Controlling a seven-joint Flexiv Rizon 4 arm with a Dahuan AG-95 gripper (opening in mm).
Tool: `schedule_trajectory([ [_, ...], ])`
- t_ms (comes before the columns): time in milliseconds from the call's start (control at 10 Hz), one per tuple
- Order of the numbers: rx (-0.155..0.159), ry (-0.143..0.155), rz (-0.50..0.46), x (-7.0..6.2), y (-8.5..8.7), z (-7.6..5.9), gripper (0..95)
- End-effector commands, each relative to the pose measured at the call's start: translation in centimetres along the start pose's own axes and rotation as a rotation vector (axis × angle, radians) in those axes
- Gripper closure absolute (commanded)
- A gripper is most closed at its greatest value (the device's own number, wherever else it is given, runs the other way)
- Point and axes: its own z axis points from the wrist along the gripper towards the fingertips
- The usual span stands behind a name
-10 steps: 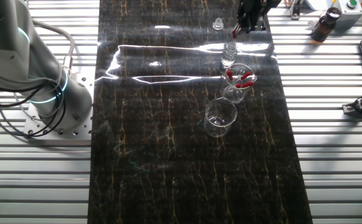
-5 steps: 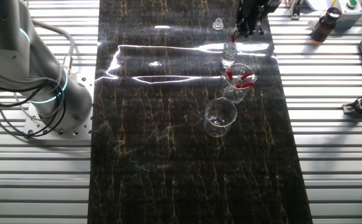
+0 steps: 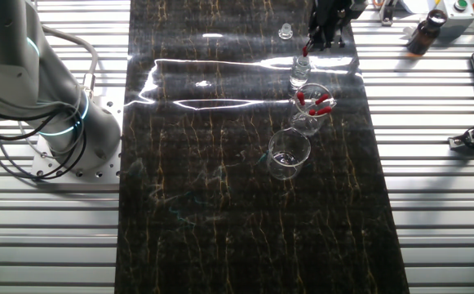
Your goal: Transfer liquid using a dropper
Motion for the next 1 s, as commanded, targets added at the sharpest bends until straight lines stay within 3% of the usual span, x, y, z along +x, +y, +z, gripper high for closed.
schedule_trajectory([
  [100,0.001,-0.002,0.002,0.00,0.05,0.11,95.0],
  [500,0.002,-0.007,-0.011,-0.01,0.06,0.11,95.0],
  [600,0.003,-0.007,-0.014,-0.01,0.06,0.12,76.0],
  [700,0.002,-0.007,-0.017,-0.01,0.08,0.12,76.0],
  [800,0.002,-0.007,-0.022,-0.01,0.08,0.13,57.0],
  [1000,0.002,-0.007,-0.023,-0.01,0.09,0.13,57.0],
])
